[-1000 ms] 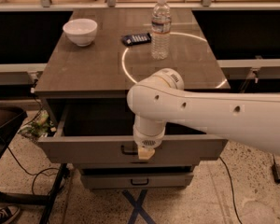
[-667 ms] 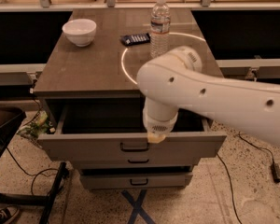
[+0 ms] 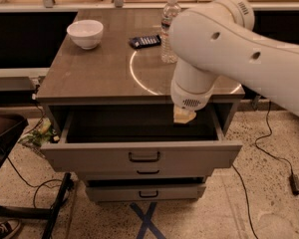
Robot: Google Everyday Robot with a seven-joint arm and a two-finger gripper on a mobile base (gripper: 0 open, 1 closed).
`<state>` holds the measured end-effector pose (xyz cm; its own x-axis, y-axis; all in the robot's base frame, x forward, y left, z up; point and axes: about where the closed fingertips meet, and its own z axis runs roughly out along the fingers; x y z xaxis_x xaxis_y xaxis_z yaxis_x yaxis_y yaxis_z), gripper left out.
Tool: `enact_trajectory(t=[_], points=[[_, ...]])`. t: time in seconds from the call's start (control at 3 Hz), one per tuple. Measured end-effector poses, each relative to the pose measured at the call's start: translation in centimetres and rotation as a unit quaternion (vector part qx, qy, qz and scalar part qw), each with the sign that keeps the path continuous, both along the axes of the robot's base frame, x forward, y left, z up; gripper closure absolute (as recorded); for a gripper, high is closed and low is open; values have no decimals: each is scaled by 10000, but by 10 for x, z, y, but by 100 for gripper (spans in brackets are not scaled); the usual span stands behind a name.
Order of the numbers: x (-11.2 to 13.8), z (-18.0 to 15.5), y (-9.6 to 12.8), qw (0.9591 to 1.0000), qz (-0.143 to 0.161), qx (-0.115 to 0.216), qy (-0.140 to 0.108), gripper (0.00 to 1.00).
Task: Open top drawer
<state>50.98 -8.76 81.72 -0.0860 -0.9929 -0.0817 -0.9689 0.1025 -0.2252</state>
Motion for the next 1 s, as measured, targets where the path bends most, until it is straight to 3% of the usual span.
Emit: enact_trajectory(t=[0.33, 1.0], points=[[10, 9, -10, 9995, 5, -126, -294, 100], [21, -38, -20, 9978, 188, -218, -595, 100]])
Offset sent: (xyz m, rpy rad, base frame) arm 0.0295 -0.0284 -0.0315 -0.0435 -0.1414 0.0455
